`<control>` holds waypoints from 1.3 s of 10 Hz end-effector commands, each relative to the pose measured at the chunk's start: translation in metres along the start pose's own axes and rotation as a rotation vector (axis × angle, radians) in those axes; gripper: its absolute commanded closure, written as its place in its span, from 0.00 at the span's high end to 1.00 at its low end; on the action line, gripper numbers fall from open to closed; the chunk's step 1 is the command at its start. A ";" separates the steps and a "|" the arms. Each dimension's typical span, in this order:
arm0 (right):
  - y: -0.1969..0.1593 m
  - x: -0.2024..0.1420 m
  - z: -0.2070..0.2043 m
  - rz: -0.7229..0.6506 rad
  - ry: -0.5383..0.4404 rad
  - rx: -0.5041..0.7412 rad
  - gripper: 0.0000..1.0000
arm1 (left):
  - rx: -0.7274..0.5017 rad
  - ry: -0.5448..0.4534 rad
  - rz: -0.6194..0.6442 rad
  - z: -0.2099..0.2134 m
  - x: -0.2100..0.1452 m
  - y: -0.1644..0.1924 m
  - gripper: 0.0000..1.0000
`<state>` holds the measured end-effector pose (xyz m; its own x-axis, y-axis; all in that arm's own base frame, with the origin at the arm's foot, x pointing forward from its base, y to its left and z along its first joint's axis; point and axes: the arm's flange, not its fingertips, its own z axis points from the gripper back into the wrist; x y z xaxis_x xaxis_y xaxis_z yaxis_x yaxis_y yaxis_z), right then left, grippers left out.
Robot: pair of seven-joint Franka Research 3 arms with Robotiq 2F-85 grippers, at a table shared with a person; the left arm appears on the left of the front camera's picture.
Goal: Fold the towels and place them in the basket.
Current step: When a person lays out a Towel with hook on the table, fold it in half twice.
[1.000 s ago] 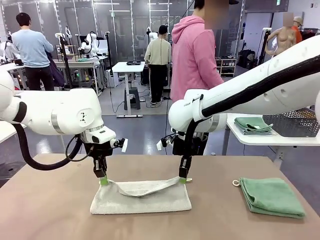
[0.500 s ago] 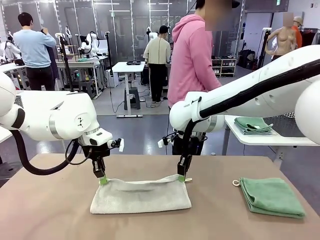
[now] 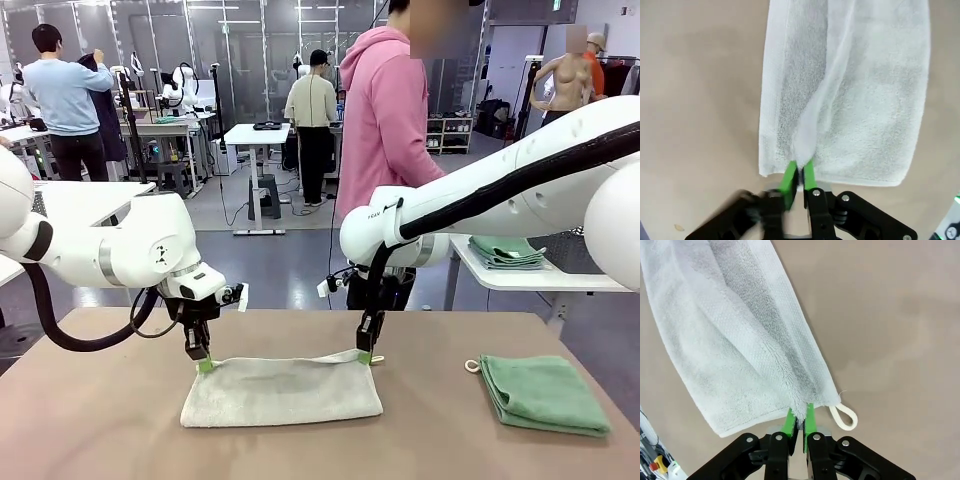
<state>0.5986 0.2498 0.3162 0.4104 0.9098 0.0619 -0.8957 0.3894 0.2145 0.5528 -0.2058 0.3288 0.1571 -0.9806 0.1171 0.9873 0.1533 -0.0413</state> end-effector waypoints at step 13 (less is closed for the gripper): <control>0.042 -0.012 0.036 0.056 -0.029 -0.085 0.96 | 0.107 -0.014 -0.032 0.038 -0.001 -0.031 1.00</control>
<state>0.5597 0.2498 0.3582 0.3726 0.9215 0.1093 -0.9241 0.3577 0.1346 0.5179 -0.2050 0.3667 0.1325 -0.9812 0.1400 0.9882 0.1417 0.0583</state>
